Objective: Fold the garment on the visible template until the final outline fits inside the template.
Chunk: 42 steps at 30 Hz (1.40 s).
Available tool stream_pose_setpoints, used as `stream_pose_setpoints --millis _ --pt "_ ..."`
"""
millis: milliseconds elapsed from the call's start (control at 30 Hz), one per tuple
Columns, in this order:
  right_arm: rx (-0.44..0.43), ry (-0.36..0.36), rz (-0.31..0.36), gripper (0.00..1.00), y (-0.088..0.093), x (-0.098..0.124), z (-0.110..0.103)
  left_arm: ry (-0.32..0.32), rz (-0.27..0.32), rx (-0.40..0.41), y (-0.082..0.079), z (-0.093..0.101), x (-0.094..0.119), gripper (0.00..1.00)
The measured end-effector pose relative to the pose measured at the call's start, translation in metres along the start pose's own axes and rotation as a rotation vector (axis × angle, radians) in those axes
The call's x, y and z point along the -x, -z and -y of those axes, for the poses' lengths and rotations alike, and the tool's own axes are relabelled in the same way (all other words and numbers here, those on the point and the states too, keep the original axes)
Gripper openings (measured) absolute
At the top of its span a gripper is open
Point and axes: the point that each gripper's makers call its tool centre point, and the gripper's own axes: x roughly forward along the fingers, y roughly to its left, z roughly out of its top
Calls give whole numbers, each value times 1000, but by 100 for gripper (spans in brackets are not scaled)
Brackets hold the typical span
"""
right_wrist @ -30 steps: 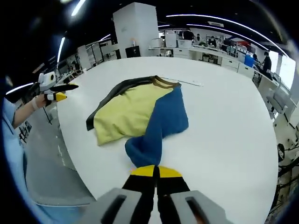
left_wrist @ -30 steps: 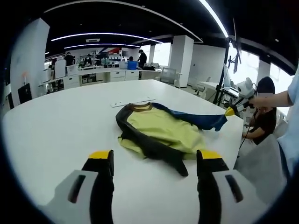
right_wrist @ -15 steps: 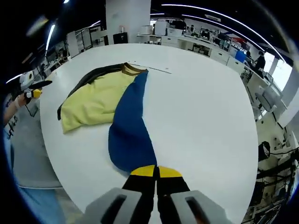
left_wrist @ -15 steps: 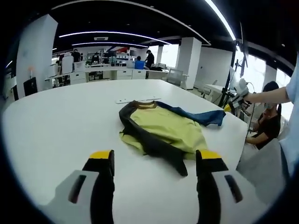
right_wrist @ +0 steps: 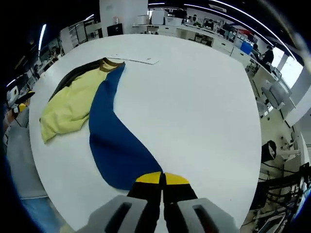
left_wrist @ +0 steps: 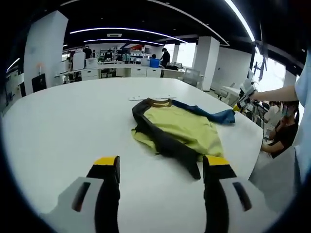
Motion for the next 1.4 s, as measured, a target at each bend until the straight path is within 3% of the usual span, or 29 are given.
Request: stream_pose_setpoints --millis 200,467,600,733,867,1133,1400 --pt "-31 21 -14 0 -9 -16 32 -22 -18 15 5 -3 -3 66" --pt "-55 95 -60 0 -11 -26 79 -32 -41 32 10 -2 -10 66" --pt "-61 140 -77 0 -14 -33 112 -35 -41 41 10 -2 -13 66" --pt "-65 172 -101 0 -14 -36 130 -38 -49 50 12 -3 -16 66" --pt "-79 183 -103 0 -17 -39 135 -40 -52 57 13 -3 -18 66" --pt "-50 186 -115 0 -20 -52 118 -38 -72 69 19 -4 -23 66" --pt "-58 152 -84 0 -41 -68 111 -34 -79 78 21 -3 -25 65"
